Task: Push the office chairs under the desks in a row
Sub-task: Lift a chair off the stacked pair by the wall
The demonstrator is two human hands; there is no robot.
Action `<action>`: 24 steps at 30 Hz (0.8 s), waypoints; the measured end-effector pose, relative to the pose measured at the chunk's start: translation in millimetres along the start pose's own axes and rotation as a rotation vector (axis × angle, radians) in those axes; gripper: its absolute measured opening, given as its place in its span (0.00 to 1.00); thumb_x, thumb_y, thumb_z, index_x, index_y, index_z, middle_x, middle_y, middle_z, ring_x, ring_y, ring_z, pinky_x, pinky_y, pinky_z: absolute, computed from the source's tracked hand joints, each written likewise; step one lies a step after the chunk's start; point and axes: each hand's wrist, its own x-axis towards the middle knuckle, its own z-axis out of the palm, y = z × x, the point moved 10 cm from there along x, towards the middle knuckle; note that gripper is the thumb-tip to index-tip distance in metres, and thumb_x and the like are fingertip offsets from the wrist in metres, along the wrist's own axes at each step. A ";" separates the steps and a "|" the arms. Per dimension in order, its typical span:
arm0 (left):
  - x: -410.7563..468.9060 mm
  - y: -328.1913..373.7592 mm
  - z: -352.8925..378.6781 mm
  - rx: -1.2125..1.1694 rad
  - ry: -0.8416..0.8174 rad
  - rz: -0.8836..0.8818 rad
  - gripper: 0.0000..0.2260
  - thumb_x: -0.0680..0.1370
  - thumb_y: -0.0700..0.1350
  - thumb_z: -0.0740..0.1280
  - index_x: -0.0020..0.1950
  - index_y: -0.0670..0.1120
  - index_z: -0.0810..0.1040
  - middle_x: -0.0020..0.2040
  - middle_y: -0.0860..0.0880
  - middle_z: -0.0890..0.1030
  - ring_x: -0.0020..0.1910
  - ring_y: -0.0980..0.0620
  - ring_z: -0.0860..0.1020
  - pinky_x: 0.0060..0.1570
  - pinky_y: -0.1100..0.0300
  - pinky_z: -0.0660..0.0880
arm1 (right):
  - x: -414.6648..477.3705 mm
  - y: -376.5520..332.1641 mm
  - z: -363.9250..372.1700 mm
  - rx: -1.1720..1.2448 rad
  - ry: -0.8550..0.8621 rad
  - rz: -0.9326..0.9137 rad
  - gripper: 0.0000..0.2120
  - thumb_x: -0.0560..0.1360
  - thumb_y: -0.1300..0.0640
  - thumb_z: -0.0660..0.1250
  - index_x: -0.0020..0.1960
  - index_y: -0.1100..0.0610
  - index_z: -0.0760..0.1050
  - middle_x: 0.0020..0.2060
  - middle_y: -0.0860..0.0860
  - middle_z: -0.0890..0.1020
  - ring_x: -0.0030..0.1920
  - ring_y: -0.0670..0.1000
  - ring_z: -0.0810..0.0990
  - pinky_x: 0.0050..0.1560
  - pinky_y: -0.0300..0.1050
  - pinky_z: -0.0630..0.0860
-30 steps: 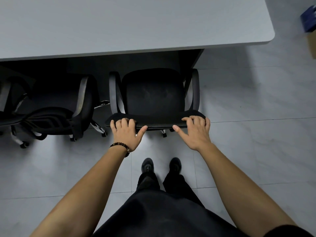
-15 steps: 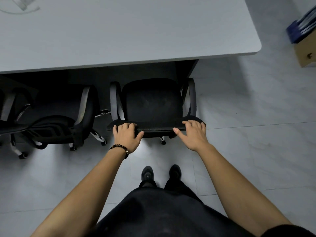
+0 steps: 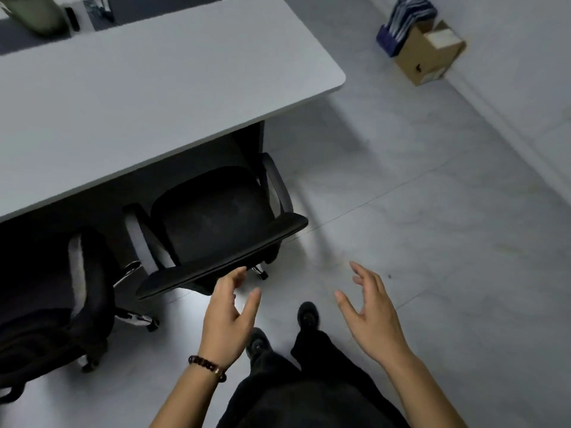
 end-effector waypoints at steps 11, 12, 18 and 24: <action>102.0 200.5 134.2 0.033 -0.214 0.378 0.20 0.77 0.52 0.65 0.67 0.47 0.71 0.60 0.52 0.75 0.59 0.57 0.75 0.57 0.55 0.75 | 18.1 79.2 -177.3 0.177 0.525 0.138 0.23 0.77 0.45 0.64 0.71 0.45 0.65 0.64 0.41 0.69 0.63 0.38 0.70 0.60 0.40 0.68; 108.6 212.6 151.4 0.034 -0.224 0.387 0.20 0.76 0.53 0.65 0.66 0.48 0.71 0.60 0.52 0.75 0.59 0.58 0.74 0.57 0.55 0.75 | 25.5 91.4 -187.8 0.194 0.546 0.150 0.23 0.77 0.45 0.63 0.71 0.45 0.65 0.64 0.41 0.69 0.63 0.38 0.70 0.60 0.40 0.68; 156.1 268.3 258.9 0.064 -0.262 0.363 0.21 0.75 0.52 0.67 0.66 0.51 0.70 0.59 0.53 0.75 0.59 0.60 0.73 0.58 0.49 0.75 | 105.2 159.5 -247.4 0.217 0.517 0.173 0.25 0.77 0.48 0.65 0.73 0.45 0.63 0.65 0.42 0.69 0.66 0.41 0.69 0.61 0.47 0.73; 221.1 366.8 313.8 0.142 -0.191 0.455 0.21 0.77 0.53 0.66 0.68 0.49 0.68 0.63 0.52 0.72 0.63 0.57 0.71 0.60 0.51 0.74 | 221.3 154.9 -338.0 0.148 0.442 0.053 0.26 0.78 0.47 0.64 0.73 0.46 0.61 0.67 0.43 0.69 0.67 0.43 0.69 0.63 0.44 0.70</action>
